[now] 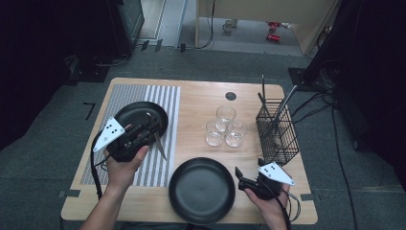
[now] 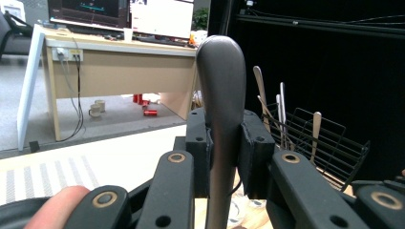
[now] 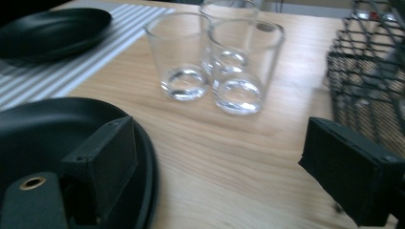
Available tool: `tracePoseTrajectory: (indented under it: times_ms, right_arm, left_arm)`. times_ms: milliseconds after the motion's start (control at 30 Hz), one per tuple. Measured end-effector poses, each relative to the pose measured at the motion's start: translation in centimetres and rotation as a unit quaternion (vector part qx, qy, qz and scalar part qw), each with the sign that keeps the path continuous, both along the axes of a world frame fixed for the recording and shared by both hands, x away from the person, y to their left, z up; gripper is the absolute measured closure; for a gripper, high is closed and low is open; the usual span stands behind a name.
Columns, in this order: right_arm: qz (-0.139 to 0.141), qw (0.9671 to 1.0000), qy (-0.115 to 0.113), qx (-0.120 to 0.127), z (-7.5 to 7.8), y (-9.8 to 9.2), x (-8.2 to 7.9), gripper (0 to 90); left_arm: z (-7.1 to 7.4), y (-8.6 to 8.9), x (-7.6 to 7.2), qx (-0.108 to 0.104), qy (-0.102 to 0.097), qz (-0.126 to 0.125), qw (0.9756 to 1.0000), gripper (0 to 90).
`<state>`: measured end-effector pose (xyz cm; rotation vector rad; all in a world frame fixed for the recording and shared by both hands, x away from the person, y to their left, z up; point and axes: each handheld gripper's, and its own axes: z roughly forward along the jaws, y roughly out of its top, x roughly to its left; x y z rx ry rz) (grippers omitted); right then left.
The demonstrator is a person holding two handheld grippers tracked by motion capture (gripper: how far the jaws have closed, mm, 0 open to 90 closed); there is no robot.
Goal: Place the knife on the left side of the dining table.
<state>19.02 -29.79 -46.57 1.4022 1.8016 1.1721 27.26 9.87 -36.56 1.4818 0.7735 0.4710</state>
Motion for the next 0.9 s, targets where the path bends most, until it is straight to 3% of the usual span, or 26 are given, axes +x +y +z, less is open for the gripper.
tracePoseTrajectory:
  times_ms: [167, 333, 467, 633, 733, 900]
  right_arm:
    - [-0.021, 0.9998, 0.007, -0.003, -0.9, -2.1, -0.4, 9.5]
    - [-0.034, 0.9990, 0.020, -0.021, -2.1, -3.9, -0.4, 8.7]
    - [-0.051, 0.9976, 0.038, -0.027, -3.0, -5.2, -0.3, 9.0]
    - [-0.068, 0.9945, 0.068, -0.042, -4.0, -6.1, 0.0, 9.2]
    - [-0.069, 0.9934, 0.085, -0.034, -4.5, -6.5, 0.0, 9.1]
    - [-0.072, 0.9912, 0.102, -0.043, -5.2, -6.8, 0.2, 9.2]
  left_arm:
    - [-0.3, 0.1, 0.2, 0.001, 0.002, 0.003, 1.0000, 77.9]
    - [-0.7, 0.0, 0.4, 0.005, 0.005, 0.004, 1.0000, 78.0]
    - [-1.0, 0.1, 0.6, 0.006, 0.008, 0.005, 0.9999, 77.9]
    - [-1.3, 0.0, 0.7, 0.010, 0.010, 0.006, 0.9999, 77.9]
    - [-1.5, 0.0, 0.8, 0.013, 0.011, 0.006, 0.9998, 77.9]
    - [-1.8, 0.0, 1.1, 0.014, 0.013, 0.008, 0.9998, 78.0]
